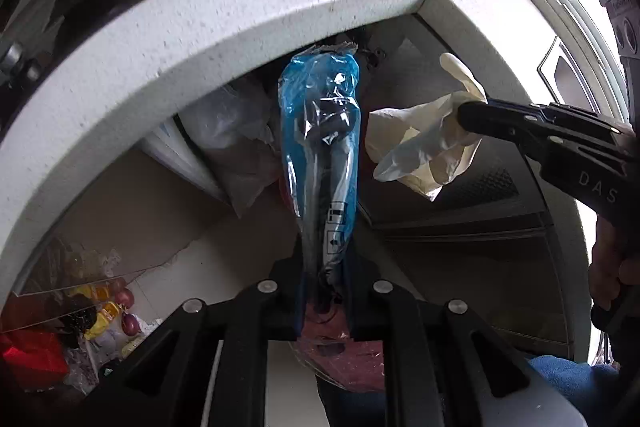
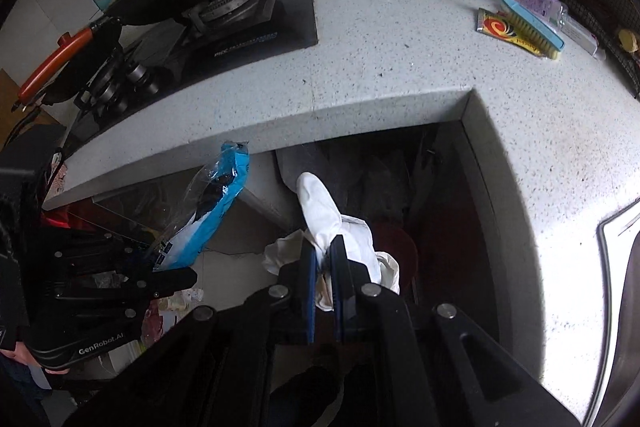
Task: Collect trash
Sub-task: 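Carry the gloves and toothbrush package down toward the red bin with both tools, then open the right tool to drop the gloves while the left tool lowers the package into the bin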
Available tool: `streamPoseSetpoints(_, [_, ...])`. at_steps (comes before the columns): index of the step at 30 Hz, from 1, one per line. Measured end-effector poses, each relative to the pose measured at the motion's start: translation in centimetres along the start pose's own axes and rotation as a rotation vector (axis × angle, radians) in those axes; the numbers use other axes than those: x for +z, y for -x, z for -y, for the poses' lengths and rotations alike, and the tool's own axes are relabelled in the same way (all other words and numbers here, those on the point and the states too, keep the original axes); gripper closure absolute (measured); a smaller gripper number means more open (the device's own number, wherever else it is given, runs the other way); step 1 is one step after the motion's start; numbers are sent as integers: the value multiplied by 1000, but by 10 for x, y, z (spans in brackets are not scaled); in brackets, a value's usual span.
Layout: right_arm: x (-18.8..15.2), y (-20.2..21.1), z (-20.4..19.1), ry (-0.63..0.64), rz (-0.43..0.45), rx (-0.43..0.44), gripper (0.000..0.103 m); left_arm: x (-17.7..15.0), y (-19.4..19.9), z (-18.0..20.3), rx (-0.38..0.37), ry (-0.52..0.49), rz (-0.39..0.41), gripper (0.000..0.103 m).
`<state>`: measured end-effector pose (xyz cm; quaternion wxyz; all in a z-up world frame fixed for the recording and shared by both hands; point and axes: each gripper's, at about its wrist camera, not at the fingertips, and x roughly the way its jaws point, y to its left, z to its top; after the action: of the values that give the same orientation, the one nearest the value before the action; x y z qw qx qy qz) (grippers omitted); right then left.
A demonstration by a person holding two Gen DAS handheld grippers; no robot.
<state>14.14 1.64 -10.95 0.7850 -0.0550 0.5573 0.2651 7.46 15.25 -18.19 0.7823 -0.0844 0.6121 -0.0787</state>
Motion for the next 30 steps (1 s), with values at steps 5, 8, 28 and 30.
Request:
streamPoseSetpoints(5, [-18,-44,14,-23,-33,-3,97,-7,-54,-3,6,-42,-42,90])
streamPoseSetpoints(8, [-32,-71,26,-57,-29,-15,97,-6,-87,-9,-21,-52,-50,90])
streamPoseSetpoints(28, [-82,-269,75,-48,-111,-70,97,-2,-254,-44,21,-10,-134,90])
streamPoseSetpoints(30, [-89,-274,77,-37,-116,-79,87,-2,-259,-47,27,-3,-136,90])
